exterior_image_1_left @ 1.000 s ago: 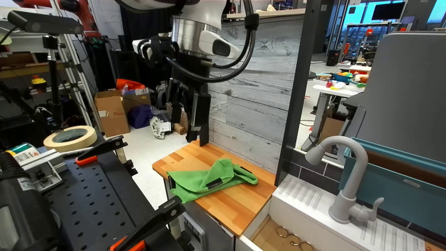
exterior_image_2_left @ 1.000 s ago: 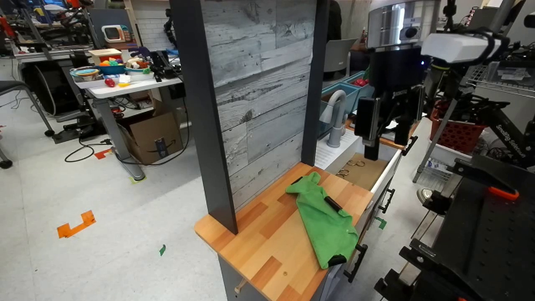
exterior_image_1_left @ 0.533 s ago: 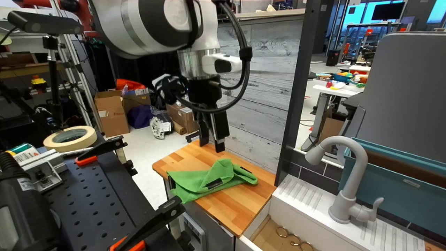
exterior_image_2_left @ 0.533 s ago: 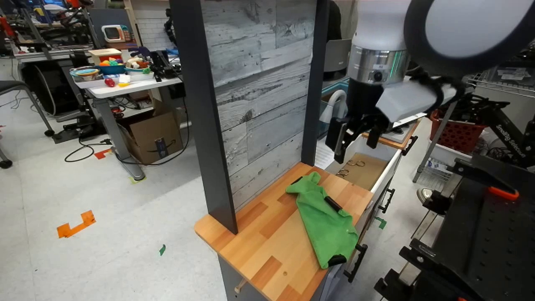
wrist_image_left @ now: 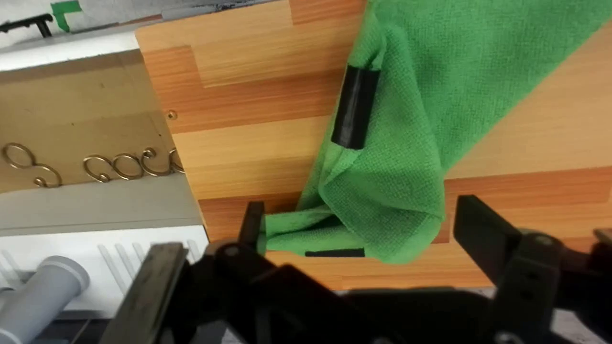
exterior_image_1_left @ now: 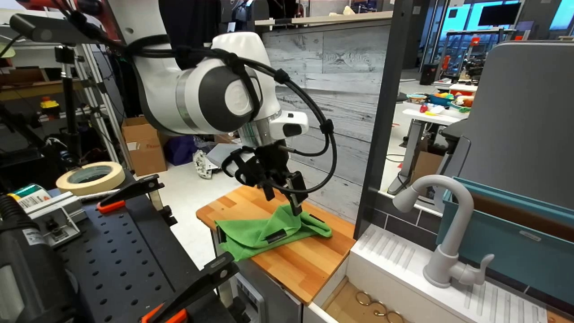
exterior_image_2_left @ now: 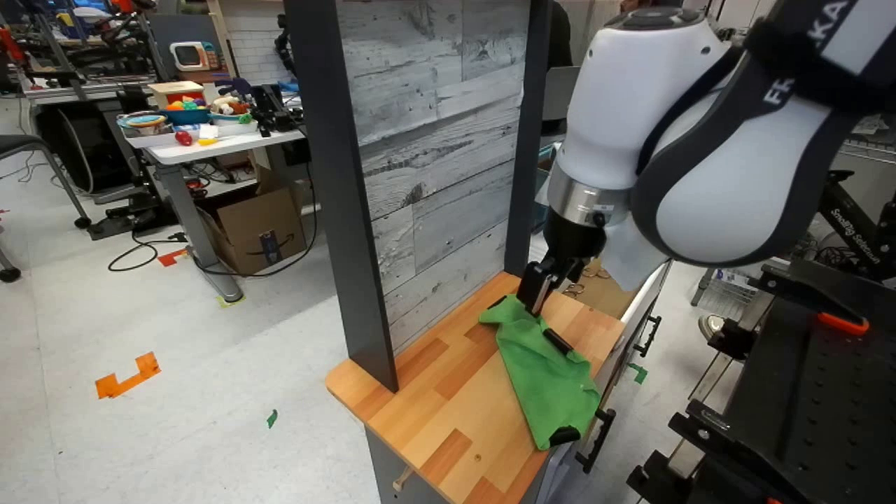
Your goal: Move the green towel to the left
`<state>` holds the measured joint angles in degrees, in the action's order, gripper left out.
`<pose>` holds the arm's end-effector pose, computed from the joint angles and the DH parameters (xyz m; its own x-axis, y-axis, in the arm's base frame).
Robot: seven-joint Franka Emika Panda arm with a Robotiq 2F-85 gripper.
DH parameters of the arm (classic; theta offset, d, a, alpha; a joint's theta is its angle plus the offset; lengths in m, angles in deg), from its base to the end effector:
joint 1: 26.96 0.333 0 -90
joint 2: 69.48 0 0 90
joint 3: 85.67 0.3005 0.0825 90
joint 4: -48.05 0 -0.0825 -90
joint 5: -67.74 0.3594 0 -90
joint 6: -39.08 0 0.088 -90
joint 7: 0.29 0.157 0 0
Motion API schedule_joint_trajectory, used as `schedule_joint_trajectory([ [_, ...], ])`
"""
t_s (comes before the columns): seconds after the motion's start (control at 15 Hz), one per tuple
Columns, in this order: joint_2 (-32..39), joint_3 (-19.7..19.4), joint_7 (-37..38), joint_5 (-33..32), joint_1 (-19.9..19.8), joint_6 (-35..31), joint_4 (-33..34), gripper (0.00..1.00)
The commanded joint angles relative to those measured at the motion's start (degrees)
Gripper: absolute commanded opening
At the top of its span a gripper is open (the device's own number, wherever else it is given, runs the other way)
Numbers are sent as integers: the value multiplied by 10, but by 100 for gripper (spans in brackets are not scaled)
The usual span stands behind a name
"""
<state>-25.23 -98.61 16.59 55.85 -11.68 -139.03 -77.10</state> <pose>0.5296 0.0224 0.0184 0.9834 0.0416 0.1764 0.0153 -0.9889 0.1481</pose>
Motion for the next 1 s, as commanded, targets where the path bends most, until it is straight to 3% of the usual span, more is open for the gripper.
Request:
schedule_joint_trajectory([
  [0.0,49,27,-109,-2,-27,-41,40,100],
  [0.27,78,77,-223,-26,-78,-52,70,100],
  [0.6,90,171,-370,-80,-192,-7,90,100],
  [0.93,88,171,-434,-96,-218,51,94,100],
])
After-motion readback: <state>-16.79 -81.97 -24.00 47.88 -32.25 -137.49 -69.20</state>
